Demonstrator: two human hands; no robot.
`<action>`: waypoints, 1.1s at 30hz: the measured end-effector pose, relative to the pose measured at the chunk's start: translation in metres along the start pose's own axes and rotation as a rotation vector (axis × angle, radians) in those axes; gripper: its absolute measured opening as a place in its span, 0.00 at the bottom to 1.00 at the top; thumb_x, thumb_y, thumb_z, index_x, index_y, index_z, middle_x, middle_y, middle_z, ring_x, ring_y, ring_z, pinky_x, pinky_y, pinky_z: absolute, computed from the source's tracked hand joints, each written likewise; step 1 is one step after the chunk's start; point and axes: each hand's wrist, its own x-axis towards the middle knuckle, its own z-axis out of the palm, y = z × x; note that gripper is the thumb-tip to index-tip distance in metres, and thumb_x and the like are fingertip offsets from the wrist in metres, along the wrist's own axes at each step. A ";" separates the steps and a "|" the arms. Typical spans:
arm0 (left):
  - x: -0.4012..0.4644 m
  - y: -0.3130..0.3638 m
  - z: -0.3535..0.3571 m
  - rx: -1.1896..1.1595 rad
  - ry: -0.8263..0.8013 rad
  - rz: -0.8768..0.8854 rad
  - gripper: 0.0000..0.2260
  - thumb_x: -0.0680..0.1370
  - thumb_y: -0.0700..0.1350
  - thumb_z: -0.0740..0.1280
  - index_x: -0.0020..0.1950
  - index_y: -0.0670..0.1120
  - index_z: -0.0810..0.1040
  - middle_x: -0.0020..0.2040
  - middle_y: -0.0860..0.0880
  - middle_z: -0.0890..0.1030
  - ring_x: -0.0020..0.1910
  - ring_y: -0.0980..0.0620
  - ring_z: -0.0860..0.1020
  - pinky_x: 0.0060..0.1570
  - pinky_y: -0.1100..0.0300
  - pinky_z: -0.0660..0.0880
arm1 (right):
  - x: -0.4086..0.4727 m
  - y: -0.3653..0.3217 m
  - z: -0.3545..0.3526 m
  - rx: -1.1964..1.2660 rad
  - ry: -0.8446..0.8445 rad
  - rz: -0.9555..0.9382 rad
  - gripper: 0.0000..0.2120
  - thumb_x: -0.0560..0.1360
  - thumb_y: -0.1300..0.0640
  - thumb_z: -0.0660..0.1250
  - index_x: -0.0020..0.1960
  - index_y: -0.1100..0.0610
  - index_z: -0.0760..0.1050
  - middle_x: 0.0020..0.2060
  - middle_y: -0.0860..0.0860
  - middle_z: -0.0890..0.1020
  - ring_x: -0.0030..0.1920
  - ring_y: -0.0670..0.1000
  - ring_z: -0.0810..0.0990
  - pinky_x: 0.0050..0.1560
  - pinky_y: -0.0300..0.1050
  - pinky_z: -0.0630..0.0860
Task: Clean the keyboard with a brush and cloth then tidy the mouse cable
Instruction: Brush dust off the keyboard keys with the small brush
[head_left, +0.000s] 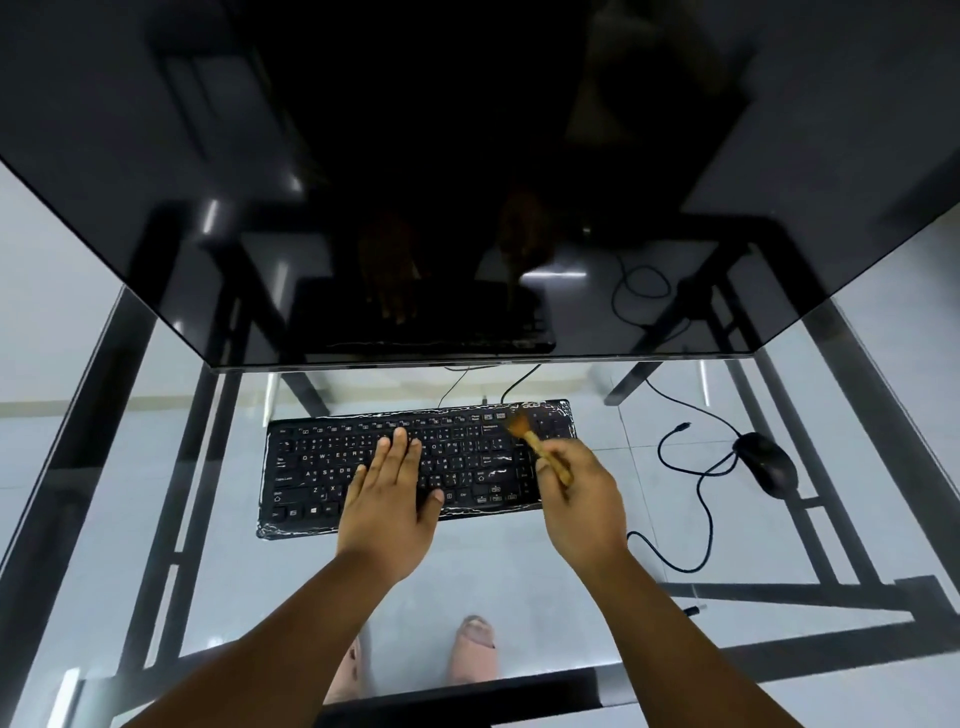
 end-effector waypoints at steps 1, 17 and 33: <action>0.000 0.000 0.001 0.003 0.001 -0.001 0.30 0.81 0.58 0.53 0.80 0.49 0.49 0.80 0.53 0.42 0.78 0.53 0.41 0.76 0.53 0.42 | 0.001 0.003 -0.003 -0.039 0.036 0.009 0.05 0.77 0.54 0.63 0.52 0.47 0.74 0.38 0.44 0.80 0.36 0.49 0.77 0.36 0.43 0.72; -0.004 -0.002 0.000 0.013 0.017 -0.016 0.30 0.81 0.58 0.53 0.80 0.49 0.49 0.80 0.53 0.43 0.79 0.53 0.42 0.76 0.54 0.43 | -0.009 0.012 -0.011 0.023 0.129 0.073 0.06 0.77 0.55 0.63 0.52 0.47 0.74 0.39 0.44 0.81 0.38 0.49 0.78 0.37 0.45 0.75; -0.022 -0.077 -0.039 0.008 0.104 -0.090 0.30 0.81 0.58 0.54 0.80 0.48 0.51 0.80 0.52 0.49 0.79 0.53 0.45 0.76 0.53 0.45 | -0.028 -0.081 0.066 0.359 -0.053 -0.053 0.04 0.74 0.58 0.70 0.47 0.52 0.76 0.33 0.46 0.82 0.30 0.44 0.77 0.31 0.38 0.72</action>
